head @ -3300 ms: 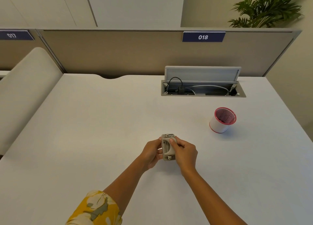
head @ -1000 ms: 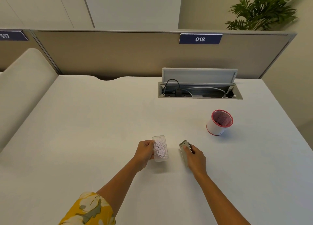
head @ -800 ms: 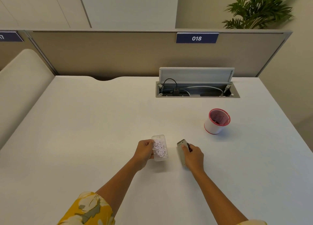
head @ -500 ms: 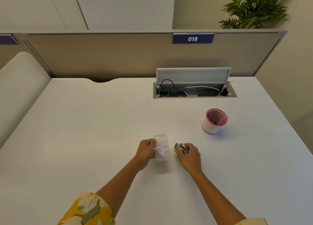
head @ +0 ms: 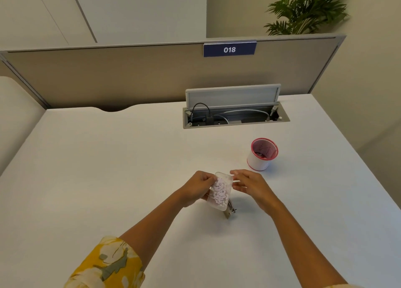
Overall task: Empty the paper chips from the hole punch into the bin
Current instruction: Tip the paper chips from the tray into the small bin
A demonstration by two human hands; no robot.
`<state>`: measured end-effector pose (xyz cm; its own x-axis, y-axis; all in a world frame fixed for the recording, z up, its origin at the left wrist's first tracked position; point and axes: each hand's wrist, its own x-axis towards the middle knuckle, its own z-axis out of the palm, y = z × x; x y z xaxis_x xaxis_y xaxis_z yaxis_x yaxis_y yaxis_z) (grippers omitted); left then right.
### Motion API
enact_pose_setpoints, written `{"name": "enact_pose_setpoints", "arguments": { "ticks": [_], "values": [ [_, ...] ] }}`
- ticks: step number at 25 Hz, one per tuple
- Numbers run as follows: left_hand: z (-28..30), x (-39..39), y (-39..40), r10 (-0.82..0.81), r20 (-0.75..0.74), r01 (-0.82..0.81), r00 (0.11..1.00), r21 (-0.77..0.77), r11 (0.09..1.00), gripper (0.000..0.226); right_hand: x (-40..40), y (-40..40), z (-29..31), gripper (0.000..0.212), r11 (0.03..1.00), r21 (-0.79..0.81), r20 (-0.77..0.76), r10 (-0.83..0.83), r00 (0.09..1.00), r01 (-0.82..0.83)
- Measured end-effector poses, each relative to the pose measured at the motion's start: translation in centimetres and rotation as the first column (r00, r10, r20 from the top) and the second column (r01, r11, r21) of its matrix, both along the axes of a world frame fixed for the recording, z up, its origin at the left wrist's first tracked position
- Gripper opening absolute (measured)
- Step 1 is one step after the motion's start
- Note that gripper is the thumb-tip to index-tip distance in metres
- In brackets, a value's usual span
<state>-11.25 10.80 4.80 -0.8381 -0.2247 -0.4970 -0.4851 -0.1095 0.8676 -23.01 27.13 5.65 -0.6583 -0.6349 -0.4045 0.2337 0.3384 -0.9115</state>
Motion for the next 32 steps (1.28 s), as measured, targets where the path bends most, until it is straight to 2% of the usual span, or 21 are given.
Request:
{"name": "enact_pose_setpoints", "arguments": {
  "ticks": [3, 7, 12, 15, 17, 20, 24, 28, 32],
  "values": [
    [0.3, -1.7, 0.4, -0.118, 0.007, 0.118, 0.993, -0.065, 0.991, 0.040, -1.0, 1.5, 0.2, 0.025, 0.997, -0.004, 0.047, 0.072, 0.996, -0.072],
    [0.5, -4.4, 0.9, -0.170, 0.012, 0.170, 0.985, -0.124, 0.978, 0.039, -2.7, 2.9, 0.4, 0.022, 1.000, -0.005, 0.063, 0.009, 0.998, -0.009],
    [0.7, -7.1, 2.1, -0.051, -0.090, 0.045, 0.995, -0.067, 0.997, 0.034, -6.3, 5.0, 1.0, 0.021, 0.954, -0.058, 0.111, -0.286, 0.952, 0.294],
    [0.5, -8.4, 3.5, 0.000, -0.173, -0.052, 0.985, -0.296, 0.954, 0.027, -8.7, 6.0, 1.6, 0.016, 0.860, -0.115, 0.148, -0.480, 0.865, 0.497],
    [0.8, -9.2, 4.5, -0.048, -0.202, -0.049, 0.978, -0.453, 0.890, 0.030, -9.9, 6.1, 1.8, 0.017, 0.794, -0.104, 0.126, -0.587, 0.800, 0.599],
    [0.9, -10.3, 5.8, -0.179, -0.123, 0.069, 0.976, -0.606, 0.792, 0.049, -11.2, 5.7, 1.6, 0.023, 0.715, -0.032, -0.036, -0.699, 0.715, 0.698],
    [0.1, -10.9, 7.2, -0.278, -0.056, 0.139, 0.959, -0.762, 0.632, 0.065, -11.4, 4.7, 0.7, 0.026, 0.673, 0.007, -0.297, -0.705, 0.645, 0.739],
    [-0.6, -11.3, 7.9, -0.363, 0.041, 0.211, 0.931, -0.872, 0.442, 0.067, -11.1, 3.9, 0.2, 0.026, 0.711, -0.024, -0.550, -0.596, 0.585, 0.703],
    [-1.1, -11.0, 7.9, -0.365, 0.154, 0.277, 0.918, -0.908, 0.315, 0.067, -10.7, 3.5, -0.1, 0.025, 0.791, -0.092, -0.673, -0.497, 0.548, 0.605]
  ]
}}
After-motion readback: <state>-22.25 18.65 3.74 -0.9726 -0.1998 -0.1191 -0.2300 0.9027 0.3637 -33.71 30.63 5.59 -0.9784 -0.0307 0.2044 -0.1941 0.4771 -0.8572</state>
